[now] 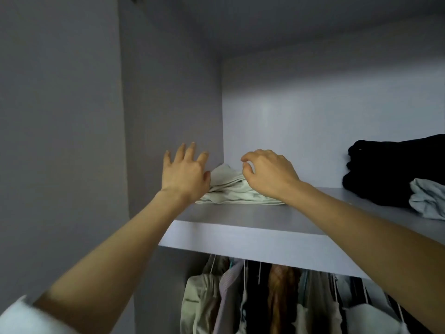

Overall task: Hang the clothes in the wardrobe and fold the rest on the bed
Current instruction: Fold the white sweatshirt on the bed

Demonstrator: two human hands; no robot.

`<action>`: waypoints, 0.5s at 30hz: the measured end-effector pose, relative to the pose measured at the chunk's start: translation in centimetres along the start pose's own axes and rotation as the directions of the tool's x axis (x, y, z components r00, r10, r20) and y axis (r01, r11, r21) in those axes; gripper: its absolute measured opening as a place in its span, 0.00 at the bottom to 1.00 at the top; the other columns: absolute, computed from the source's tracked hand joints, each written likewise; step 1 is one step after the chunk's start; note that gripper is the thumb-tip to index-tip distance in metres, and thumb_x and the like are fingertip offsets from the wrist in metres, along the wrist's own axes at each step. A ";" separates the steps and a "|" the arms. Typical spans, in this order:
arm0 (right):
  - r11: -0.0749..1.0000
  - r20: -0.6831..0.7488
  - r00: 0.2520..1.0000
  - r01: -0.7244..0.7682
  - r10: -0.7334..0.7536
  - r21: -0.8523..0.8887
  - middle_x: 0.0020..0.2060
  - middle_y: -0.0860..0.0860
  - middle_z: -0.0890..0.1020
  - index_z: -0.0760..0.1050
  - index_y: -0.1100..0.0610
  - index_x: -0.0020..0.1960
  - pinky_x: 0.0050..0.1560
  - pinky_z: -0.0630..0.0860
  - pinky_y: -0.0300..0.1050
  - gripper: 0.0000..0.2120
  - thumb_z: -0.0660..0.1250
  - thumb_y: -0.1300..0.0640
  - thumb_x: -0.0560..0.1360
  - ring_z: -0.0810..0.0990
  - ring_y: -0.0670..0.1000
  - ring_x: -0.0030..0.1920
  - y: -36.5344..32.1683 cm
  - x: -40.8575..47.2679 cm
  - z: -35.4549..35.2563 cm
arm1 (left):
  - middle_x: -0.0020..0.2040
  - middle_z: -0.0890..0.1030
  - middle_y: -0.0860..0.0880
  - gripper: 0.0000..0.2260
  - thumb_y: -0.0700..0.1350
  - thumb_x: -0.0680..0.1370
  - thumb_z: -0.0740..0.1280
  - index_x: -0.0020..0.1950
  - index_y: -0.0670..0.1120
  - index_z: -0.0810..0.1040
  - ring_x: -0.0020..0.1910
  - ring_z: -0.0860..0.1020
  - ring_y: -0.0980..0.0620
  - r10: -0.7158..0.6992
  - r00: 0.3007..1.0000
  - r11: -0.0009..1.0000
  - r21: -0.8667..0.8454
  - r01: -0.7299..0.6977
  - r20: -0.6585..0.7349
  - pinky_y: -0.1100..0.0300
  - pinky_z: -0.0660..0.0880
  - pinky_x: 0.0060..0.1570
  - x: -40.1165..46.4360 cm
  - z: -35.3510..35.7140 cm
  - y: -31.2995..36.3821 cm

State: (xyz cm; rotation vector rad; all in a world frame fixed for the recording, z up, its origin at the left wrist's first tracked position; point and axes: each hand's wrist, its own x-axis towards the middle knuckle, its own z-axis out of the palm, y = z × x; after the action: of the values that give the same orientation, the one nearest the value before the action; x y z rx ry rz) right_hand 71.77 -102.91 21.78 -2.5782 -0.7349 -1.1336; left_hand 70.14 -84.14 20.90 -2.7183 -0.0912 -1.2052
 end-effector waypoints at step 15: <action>0.372 0.154 0.977 -0.088 -0.150 0.924 0.52 0.53 0.80 0.76 0.63 0.57 0.57 0.74 0.45 0.12 0.60 0.69 0.76 0.78 0.53 0.55 -16.8 -32.1 6.3 | 0.69 0.71 0.49 0.20 0.47 0.79 0.62 0.71 0.48 0.69 0.66 0.71 0.47 -0.489 0.836 0.815 -0.212 0.540 0.248 0.54 0.70 0.62 -43.6 -8.4 0.8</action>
State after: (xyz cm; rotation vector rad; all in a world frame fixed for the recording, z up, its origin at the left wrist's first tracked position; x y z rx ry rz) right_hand 48.34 -97.51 -5.97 -1.6417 -1.0666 -0.2033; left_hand 34.79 -85.93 -5.93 -3.1665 -0.7990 -1.1450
